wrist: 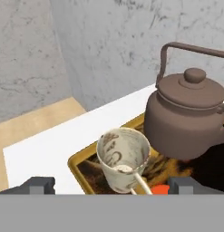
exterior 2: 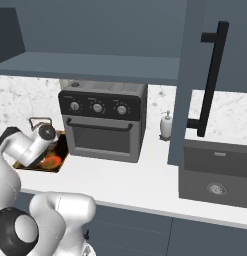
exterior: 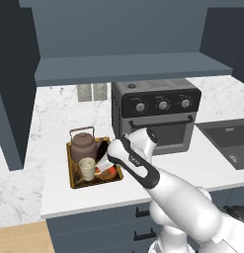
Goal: Pick the kettle from the counter and place it on the tray. Then pick the mug from the cabinet and place it on the tray. Then close the cabinet doors.
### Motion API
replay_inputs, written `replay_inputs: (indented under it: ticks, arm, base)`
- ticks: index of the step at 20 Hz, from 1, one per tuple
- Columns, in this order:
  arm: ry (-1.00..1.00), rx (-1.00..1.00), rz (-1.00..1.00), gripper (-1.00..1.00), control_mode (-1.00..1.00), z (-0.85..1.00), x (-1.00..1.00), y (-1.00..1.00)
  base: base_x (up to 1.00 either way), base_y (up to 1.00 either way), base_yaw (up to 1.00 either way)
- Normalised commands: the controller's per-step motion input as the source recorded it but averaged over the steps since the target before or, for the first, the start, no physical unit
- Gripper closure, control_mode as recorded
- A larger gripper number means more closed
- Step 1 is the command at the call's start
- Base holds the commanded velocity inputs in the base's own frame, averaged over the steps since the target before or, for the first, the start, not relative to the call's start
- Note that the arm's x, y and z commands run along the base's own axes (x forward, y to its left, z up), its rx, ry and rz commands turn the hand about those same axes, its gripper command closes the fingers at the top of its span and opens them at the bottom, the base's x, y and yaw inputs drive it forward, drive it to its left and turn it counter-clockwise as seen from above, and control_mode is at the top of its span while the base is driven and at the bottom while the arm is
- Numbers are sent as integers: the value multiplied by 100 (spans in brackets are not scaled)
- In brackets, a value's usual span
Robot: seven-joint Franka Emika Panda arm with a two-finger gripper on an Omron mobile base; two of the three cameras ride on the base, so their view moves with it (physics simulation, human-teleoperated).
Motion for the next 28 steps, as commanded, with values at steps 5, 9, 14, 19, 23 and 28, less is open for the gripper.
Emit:
replay_inputs:
  ticks: [5, 9, 14, 19, 23, 28]
  arm:
    - [0, 0, 0, -100, -100, 0, 0, 0]
    - [-4, -3, 0, -100, -100, 34, -29, 42]
    - [-1, -17, 0, -100, -100, 42, -21, 85]
    - [2, -22, 0, -100, -100, 8, -22, 64]
    - [0, -10, 4, 100, -100, 0, -21, 26]
    - [-13, -1, 2, 100, -100, 1, -16, 8]
  base:
    - [0, 0, 0]
    - [0, 0, 0]
    - [0, 0, 0]
    - [0, 0, 0]
    - [0, 0, 0]
    - [0, 0, 0]
